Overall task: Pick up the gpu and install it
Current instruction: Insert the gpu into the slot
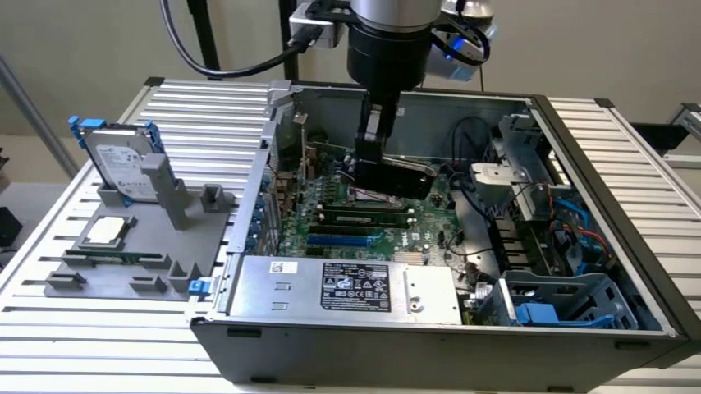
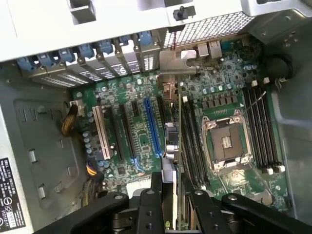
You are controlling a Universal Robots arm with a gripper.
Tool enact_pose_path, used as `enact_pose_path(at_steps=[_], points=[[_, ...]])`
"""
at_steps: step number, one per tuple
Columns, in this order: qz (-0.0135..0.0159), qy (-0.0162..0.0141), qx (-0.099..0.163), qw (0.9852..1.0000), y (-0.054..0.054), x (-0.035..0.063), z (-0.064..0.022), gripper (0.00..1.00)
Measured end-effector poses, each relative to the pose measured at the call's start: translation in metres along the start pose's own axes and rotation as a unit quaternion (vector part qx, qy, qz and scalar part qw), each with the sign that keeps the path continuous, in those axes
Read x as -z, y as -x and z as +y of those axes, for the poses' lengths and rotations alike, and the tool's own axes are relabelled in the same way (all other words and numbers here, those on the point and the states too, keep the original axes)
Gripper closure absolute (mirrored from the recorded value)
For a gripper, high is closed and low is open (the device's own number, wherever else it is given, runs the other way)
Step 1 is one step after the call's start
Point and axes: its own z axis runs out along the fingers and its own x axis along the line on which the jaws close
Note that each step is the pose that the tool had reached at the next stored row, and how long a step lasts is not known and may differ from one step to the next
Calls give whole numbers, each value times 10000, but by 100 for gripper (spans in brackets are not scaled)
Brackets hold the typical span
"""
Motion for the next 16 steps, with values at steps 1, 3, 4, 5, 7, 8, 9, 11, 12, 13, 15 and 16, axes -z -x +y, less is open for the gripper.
enact_pose_path(at_steps=[1, 3, 4, 5, 7, 8, 9, 11, 12, 13, 15, 16], points=[[1, 4, 89, 10000, 0, -13, 0, 100], [3, 12, 274, 9996, -1, -39, -1, 100], [5, 17, 364, 9993, -2, -52, -1, 100], [6, 24, 452, 9990, -3, -65, -1, 100], [7, 39, 576, 9983, -8, -94, -3, 100], [8, 47, 634, 9980, -12, -108, -3, 100], [9, 56, 679, 9977, -17, -122, -5, 100], [11, 75, 726, 9973, -34, -153, -5, 100], [12, 81, 734, 9973, -45, -169, -2, 100], [13, 87, 740, 9972, -56, -183, 1, 100], [14, 94, 742, 9972, -92, -214, 18, 100], [14, 94, 742, 9972, -113, -230, 32, 100]])
